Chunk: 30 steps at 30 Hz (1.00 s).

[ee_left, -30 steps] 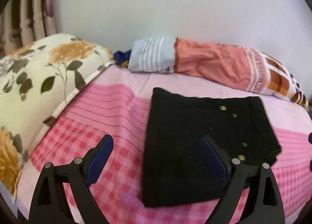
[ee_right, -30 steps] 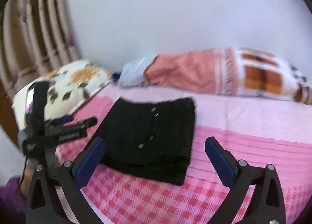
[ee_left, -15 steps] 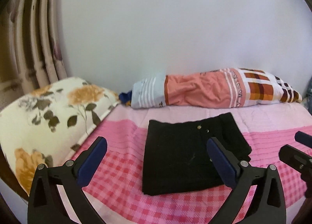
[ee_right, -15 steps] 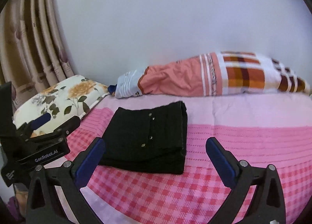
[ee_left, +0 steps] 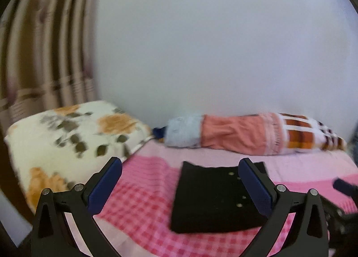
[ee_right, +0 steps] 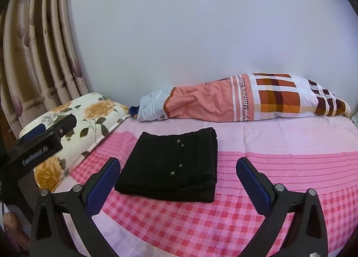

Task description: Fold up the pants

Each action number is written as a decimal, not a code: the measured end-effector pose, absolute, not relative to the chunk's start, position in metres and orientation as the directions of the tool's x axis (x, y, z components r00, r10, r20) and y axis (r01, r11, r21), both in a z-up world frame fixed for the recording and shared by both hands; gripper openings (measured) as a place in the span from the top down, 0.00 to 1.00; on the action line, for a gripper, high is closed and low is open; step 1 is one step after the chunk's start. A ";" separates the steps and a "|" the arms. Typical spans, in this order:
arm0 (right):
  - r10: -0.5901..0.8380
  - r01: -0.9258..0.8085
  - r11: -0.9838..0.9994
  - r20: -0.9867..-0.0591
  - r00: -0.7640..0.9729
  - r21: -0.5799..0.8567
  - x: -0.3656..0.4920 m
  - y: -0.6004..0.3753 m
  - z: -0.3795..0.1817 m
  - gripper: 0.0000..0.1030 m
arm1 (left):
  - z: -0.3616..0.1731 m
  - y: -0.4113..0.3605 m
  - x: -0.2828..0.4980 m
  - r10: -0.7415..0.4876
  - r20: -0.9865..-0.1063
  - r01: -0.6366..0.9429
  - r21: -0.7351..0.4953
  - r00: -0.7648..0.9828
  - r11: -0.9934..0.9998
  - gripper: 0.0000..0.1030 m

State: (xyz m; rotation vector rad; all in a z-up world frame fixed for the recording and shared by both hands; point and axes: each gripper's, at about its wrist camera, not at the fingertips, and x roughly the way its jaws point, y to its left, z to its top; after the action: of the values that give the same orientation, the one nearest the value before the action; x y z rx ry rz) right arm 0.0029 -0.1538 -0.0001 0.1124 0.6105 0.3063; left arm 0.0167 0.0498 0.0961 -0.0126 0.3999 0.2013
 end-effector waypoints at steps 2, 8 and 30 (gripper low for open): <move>0.313 -0.246 0.950 -0.542 0.780 0.195 0.001 -0.154 0.002 0.00 | 0.100 0.053 0.015 0.173 -0.387 -0.188 0.000 0.906 0.982 0.00; 0.329 -0.249 0.944 -0.546 0.771 0.217 0.003 -0.156 0.003 0.00 | 0.107 0.044 0.000 0.153 -0.288 -0.145 0.048 0.945 0.988 0.00; 0.335 -0.242 0.942 -0.613 0.716 0.232 0.008 -0.153 -0.014 0.00 | 0.080 0.037 0.022 0.056 -0.457 -0.063 0.000 0.888 0.998 0.00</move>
State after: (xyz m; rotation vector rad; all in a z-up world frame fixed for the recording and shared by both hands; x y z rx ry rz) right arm 0.0080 -0.1534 -0.0144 0.1392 0.7046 0.3202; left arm 0.0216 0.0374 0.0799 -0.0151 0.4742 0.0622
